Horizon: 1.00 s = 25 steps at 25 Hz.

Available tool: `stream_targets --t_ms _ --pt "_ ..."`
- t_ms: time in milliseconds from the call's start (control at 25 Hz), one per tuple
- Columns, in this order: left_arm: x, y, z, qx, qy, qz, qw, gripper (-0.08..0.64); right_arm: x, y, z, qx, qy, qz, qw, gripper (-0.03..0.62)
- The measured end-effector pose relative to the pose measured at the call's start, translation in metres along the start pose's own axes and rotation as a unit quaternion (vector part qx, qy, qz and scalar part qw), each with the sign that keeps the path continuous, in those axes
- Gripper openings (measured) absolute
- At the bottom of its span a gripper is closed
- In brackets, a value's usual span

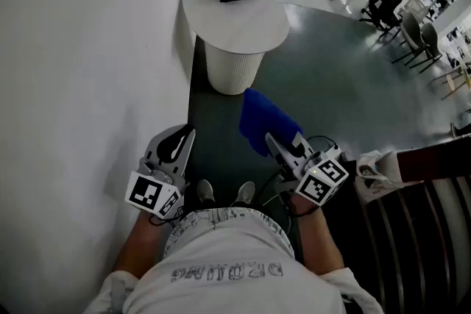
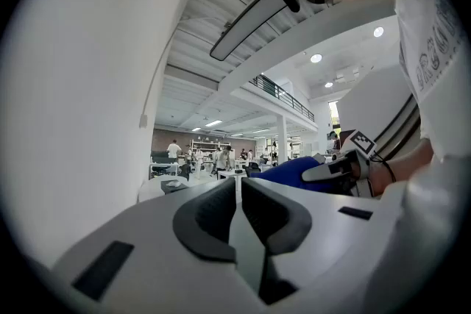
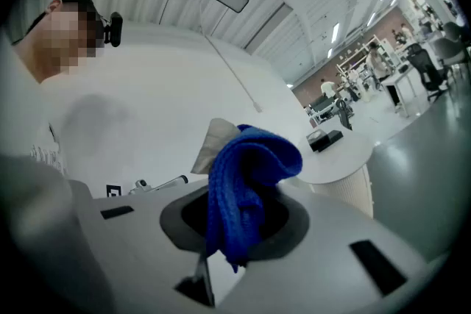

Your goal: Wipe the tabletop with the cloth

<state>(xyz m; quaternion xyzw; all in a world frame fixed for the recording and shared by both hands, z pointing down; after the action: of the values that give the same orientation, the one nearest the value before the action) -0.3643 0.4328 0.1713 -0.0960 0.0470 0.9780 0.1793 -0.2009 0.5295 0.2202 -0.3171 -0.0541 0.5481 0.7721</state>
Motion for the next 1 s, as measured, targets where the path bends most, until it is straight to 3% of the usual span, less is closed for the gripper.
stream_targets --t_ms 1000 --pt "-0.026 -0.009 0.007 0.006 0.016 -0.011 0.9998 0.04 0.005 -0.029 -0.006 -0.005 0.002 -0.001 1.0 0.077"
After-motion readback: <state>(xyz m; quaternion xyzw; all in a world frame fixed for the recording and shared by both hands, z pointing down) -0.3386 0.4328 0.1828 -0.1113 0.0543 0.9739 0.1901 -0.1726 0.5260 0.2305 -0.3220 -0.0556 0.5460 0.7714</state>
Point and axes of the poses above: the fingertips, and each gripper's own axes: x backward along the fingers, y to its left, z out of its underside, the point moved 1 cm from there along x, backward along the fingers, and after that the axes turned 14 degrees about y, right-handed, at the moved point
